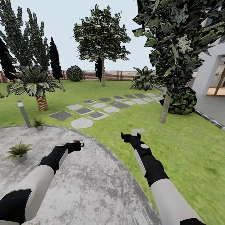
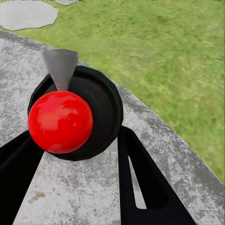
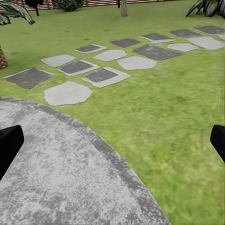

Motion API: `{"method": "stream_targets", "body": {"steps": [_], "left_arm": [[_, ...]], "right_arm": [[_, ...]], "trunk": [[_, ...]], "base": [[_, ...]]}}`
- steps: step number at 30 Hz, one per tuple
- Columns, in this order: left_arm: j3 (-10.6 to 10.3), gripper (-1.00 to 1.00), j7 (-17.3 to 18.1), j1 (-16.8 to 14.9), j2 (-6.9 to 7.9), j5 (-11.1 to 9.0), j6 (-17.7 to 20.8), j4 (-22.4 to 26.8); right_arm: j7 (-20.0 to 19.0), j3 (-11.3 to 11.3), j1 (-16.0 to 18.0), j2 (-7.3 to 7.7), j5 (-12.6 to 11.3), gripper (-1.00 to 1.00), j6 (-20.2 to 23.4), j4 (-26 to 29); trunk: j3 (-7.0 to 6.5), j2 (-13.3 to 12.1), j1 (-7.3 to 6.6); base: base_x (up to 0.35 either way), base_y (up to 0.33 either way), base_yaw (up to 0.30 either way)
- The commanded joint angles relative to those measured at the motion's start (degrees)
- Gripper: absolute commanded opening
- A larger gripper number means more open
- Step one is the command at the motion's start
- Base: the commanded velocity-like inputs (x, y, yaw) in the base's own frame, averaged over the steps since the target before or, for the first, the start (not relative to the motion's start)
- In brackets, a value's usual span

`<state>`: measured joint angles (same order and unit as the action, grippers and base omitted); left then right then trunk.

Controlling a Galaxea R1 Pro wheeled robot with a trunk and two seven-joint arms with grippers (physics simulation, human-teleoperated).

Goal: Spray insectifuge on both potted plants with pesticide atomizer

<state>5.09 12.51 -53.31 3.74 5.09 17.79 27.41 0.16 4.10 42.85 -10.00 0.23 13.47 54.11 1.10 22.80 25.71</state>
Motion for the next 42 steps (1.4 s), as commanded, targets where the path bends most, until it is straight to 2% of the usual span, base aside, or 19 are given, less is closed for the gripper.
{"method": "stream_targets", "body": {"steps": [1, 14, 30, 42], "left_arm": [[0.5, -1.00, 0.5, 0.0, -0.05, 0.5, 0.3, 0.1], [0.5, -1.00, 0.5, 0.0, 0.02, 0.5, 0.3, 0.0], [0.7, -1.00, 0.5, 0.0, 0.04, 0.2, 0.4, 0.1], [0.7, -1.00, 0.5, 0.0, 0.12, 0.3, 0.4, -0.4]], "right_arm": [[0.0, 0.0, 0.0, 0.00, 0.0, 1.00, 0.3, 0.1], [0.0, 0.0, 0.0, 0.00, 0.0, 1.00, 0.3, 0.0], [0.0, 0.0, 0.0, 0.00, 0.0, 1.00, 0.3, 0.0], [0.0, 0.0, 0.0, 0.00, 0.1, 1.00, 0.3, -0.1]], "trunk": [[0.11, 0.1, 0.07], [0.11, 0.1, 0.07], [0.11, 0.1, 0.07], [0.11, 0.1, 0.07]], "base": [[0.340, 0.000, 0.000], [0.340, -0.020, 0.000], [0.328, -0.117, 0.000], [0.339, -0.008, 0.000]]}}
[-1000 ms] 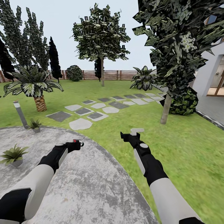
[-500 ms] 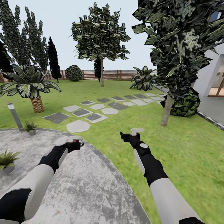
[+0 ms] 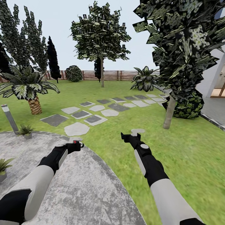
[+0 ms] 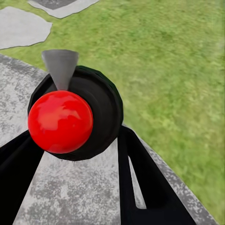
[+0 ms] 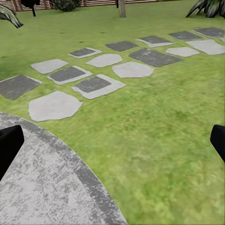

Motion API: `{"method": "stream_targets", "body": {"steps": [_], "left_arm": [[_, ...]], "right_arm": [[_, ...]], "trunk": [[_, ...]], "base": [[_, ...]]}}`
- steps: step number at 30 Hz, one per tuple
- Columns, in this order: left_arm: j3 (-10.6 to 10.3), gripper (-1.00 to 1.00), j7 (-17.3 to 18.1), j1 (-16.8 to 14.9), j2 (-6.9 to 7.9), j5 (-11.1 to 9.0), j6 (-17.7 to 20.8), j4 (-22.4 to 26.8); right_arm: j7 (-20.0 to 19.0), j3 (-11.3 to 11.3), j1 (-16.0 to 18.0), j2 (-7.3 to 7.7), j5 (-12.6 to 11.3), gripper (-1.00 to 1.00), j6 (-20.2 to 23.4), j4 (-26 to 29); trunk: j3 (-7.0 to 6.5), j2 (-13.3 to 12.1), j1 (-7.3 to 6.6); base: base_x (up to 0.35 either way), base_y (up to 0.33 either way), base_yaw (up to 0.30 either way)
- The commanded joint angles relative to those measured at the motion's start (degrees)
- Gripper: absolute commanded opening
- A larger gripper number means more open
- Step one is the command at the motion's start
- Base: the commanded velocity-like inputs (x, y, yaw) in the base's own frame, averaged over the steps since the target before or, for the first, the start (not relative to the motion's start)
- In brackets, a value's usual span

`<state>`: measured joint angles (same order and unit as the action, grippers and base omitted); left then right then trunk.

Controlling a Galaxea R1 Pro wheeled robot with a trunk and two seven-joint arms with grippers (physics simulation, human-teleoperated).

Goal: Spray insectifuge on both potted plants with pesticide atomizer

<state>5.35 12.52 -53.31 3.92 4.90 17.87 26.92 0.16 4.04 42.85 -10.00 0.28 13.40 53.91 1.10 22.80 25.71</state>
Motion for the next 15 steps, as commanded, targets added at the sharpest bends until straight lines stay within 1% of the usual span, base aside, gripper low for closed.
{"method": "stream_targets", "body": {"steps": [1, 6, 8, 9, 11, 12, 13, 14, 15], "left_arm": [[0.5, -1.00, 0.5, 0.0, -0.05, 0.5, 0.3, 0.0], [0.5, -1.00, 0.5, 1.0, -0.01, 0.7, 0.3, 0.3], [0.5, -1.00, 0.5, 1.7, 0.13, 0.9, 0.3, 0.4], [0.5, -1.00, 0.5, 2.3, 0.31, 0.9, 0.2, 0.4], [0.6, -1.00, 0.5, 3.8, 0.98, 0.6, -0.2, 0.5], [0.7, -1.00, 0.4, 5.1, 1.45, 0.5, -1.9, 0.3], [0.7, -1.00, 0.4, 6.0, 1.67, 0.5, -3.7, 0.0], [0.8, -1.00, 0.2, 6.9, 1.83, 0.5, -5.6, -0.3], [0.8, -1.00, 0.1, 7.5, 1.89, 0.5, -6.6, -0.4]], "right_arm": [[0.0, 0.0, 0.0, 0.00, 0.1, 1.00, 0.3, 0.1], [0.1, -0.1, 0.0, 0.12, 0.2, 1.00, -0.4, -1.4], [0.2, -0.2, 0.0, 0.22, 0.3, 1.00, -1.9, -3.6], [0.2, -0.3, 0.0, 0.49, 0.3, 1.00, -3.4, -4.9], [0.2, -0.3, 0.0, 1.77, 0.4, 1.00, -7.2, -7.4], [0.2, -0.3, 0.0, 3.18, 0.4, 1.00, -10.0, -9.7], [0.3, -0.3, -0.1, 4.20, 0.4, 1.00, -11.4, -11.8], [0.8, -0.3, -0.1, 5.12, 0.4, 1.00, -12.7, -14.4], [1.2, -0.3, -0.1, 5.54, 0.4, 1.00, -13.3, -16.0]], "trunk": [[0.11, 0.1, 0.07], [0.11, 0.1, 0.07], [0.11, 0.1, 0.07], [0.11, 0.1, 0.07], [0.11, 0.1, 0.07], [0.11, 0.1, 0.07], [0.11, 0.1, 0.07], [0.11, 0.1, 0.07], [0.11, 0.1, 0.07]], "base": [[0.340, 0.000, 0.000], [0.340, 0.000, 0.000], [0.340, 0.000, 0.000], [0.340, 0.000, 0.000], [0.340, 0.000, 0.000], [0.340, 0.000, 0.000], [0.340, 0.000, 0.000], [0.340, 0.000, 0.000], [0.340, 0.000, 0.000]]}}
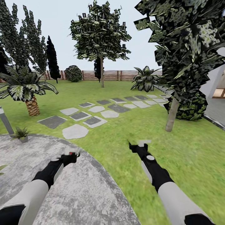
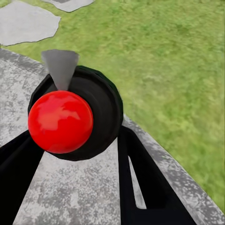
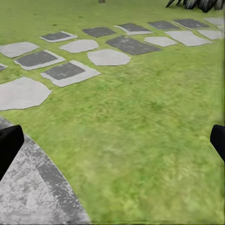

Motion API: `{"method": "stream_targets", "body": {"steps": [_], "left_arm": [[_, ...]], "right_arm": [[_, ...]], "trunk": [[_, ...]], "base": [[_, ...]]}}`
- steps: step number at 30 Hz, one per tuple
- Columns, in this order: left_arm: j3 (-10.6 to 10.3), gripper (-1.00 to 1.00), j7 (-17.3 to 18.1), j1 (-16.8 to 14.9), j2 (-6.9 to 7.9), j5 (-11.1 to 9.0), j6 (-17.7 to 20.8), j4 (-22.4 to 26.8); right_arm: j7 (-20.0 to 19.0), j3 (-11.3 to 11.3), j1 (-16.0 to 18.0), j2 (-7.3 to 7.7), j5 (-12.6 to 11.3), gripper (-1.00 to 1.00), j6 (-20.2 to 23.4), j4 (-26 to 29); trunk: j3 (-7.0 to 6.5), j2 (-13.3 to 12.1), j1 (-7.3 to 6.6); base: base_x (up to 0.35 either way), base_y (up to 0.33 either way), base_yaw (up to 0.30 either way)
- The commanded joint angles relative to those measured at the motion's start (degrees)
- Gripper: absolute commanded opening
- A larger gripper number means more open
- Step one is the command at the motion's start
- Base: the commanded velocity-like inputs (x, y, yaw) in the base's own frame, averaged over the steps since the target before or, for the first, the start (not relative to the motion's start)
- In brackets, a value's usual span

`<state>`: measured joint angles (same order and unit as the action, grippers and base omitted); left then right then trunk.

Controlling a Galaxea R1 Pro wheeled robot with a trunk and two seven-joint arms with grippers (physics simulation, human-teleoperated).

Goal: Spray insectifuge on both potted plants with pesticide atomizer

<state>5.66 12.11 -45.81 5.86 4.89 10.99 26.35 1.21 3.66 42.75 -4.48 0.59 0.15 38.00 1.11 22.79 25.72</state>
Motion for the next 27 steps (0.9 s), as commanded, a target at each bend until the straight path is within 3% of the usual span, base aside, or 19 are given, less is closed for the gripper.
{"method": "stream_targets", "body": {"steps": [1, 5, 8, 12, 14, 18, 23, 27], "left_arm": [[0.5, -1.00, 0.3, 1.2, 0.04, 0.5, -1.5, -0.1], [1.1, -1.00, 0.0, 7.3, 0.16, 0.1, -8.2, -0.5], [2.5, -1.00, -0.1, 12.0, 0.08, -0.3, -14.1, -0.7], [4.7, -1.00, -0.1, 17.1, 0.04, -0.6, -20.9, -2.3], [6.5, -1.00, -0.2, 19.0, 0.11, -0.6, -23.4, -3.4], [12.3, -1.00, -0.1, 22.7, 0.24, -0.5, -26.6, -5.0], [13.6, -1.00, -0.1, 27.1, 1.07, -0.3, -27.3, -5.2], [13.7, -1.00, -0.1, 30.4, 1.49, -0.2, -27.6, -5.9]], "right_arm": [[1.2, 0.1, 0.1, 0.77, 0.0, 1.00, -1.3, -3.2], [6.9, 0.1, 0.0, 2.98, 0.0, 1.00, -10.4, -17.2], [9.1, 0.1, 0.0, 4.29, -0.1, 1.00, -17.9, -28.0], [9.8, 0.2, -0.2, 5.63, -0.2, 1.00, -22.9, -35.0], [9.8, 0.2, -1.1, 6.21, -0.2, 1.00, -23.6, -35.8], [9.9, 0.2, -7.3, 8.51, -0.3, 1.00, -24.2, -36.3], [9.9, 0.2, -14.5, 9.22, -0.3, 1.00, -27.4, -36.4], [9.6, 0.2, -17.5, 9.10, -0.2, 1.00, -29.4, -36.5]], "trunk": [[0.11, 0.1, 0.07], [0.11, 0.1, 0.07], [0.11, 0.1, 0.07], [0.11, 0.1, 0.07], [0.11, 0.1, 0.07], [0.11, 0.1, 0.07], [0.11, 0.1, 0.07], [0.11, 0.1, 0.07]], "base": [[0.340, 0.000, 0.000], [0.340, 0.000, 0.000], [0.340, 0.000, 0.000], [0.340, 0.000, 0.000], [0.340, 0.000, 0.000], [0.340, 0.000, 0.000], [0.340, 0.000, 0.000], [0.322, 0.000, 0.000]]}}
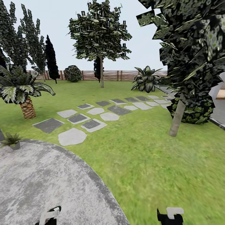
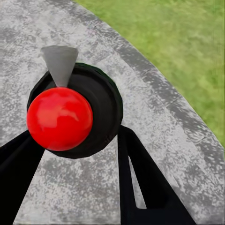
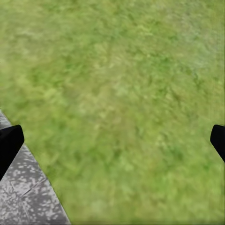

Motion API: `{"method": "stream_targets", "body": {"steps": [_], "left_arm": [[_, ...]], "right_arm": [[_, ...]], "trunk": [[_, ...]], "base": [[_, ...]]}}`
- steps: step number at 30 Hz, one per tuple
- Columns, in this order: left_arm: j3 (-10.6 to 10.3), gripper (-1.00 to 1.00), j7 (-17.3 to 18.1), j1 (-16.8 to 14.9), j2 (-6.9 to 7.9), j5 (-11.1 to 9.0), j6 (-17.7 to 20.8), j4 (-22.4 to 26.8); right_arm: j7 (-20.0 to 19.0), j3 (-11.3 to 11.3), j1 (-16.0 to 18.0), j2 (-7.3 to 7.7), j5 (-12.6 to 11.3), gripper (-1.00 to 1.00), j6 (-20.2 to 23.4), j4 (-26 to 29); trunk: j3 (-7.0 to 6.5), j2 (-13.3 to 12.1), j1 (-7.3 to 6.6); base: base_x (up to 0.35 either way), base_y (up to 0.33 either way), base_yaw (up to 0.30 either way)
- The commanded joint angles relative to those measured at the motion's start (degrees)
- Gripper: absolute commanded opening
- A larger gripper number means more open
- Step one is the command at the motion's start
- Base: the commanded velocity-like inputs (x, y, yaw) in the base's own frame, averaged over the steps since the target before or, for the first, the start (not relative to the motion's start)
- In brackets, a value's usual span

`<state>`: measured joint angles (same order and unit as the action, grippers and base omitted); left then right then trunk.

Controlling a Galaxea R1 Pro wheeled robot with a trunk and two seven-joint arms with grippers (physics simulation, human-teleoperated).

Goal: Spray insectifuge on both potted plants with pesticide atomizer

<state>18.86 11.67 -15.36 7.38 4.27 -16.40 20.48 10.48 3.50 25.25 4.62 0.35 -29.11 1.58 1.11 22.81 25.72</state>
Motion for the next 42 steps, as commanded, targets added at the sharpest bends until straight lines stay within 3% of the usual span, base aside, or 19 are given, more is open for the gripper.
{"method": "stream_targets", "body": {"steps": [1, 4, 9, 12, 14, 16, 22, 32, 42], "left_arm": [[0.5, -1.00, 0.4, 0.3, -0.04, 0.4, -0.5, -0.8], [0.4, -1.00, 0.4, 0.9, -0.14, 0.5, -4.1, -4.9], [0.0, -1.00, 0.3, 1.0, -0.13, 0.6, -6.6, -6.2], [0.0, -1.00, -4.0, 1.0, -0.07, 0.6, -6.6, -6.2], [-0.4, -1.00, -9.4, 1.0, -0.38, 1.4, -6.9, -6.3], [-0.3, -1.00, -10.1, 1.0, -0.57, 2.4, -6.9, -6.4], [-0.2, -1.00, -10.7, 1.0, -0.69, 4.7, -7.0, -6.4], [-0.1, -1.00, -10.8, 1.0, -0.78, 4.8, -7.0, -6.6], [-0.1, -1.00, -10.8, 1.0, -0.79, 4.9, -7.1, -7.3]], "right_arm": [[0.3, 0.4, -0.2, -0.05, 0.1, 1.00, -0.2, -0.1], [0.3, 0.4, -0.6, -0.45, 0.1, 1.00, -0.5, -0.1], [0.3, 0.5, -0.9, -0.72, 0.0, 1.00, -0.5, 0.1], [0.3, 0.4, -0.9, -0.82, -0.1, 1.00, -0.5, 0.1], [0.3, 0.3, -0.9, -0.79, -0.2, 1.00, -0.5, 0.1], [0.3, 0.3, -0.9, -0.77, -0.2, 1.00, -0.5, 0.1], [0.6, 0.2, -0.9, -0.77, -0.3, 1.00, -0.5, 0.2], [0.7, 0.3, -0.9, -0.90, -0.2, 1.00, -0.5, 0.2], [0.5, 0.4, -0.9, -2.48, 0.2, 1.00, -0.5, 0.1]], "trunk": [[0.10, 0.1, 0.06], [0.10, 0.1, 0.06], [0.10, 0.1, 0.06], [0.10, 0.1, 0.06], [0.10, 0.1, 0.06], [0.10, 0.1, 0.06], [0.15, 0.1, 0.06], [0.34, 0.1, 0.06], [0.61, 0.1, 0.06]], "base": [[0.248, 0.000, 0.000], [0.101, 0.000, 0.000], [0.014, 0.000, 0.000], [0.000, 0.000, 0.000], [0.000, 0.000, 0.000], [0.000, 0.000, 0.012], [0.000, 0.000, 0.197], [0.000, 0.000, 0.272], [0.000, 0.000, 0.276]]}}
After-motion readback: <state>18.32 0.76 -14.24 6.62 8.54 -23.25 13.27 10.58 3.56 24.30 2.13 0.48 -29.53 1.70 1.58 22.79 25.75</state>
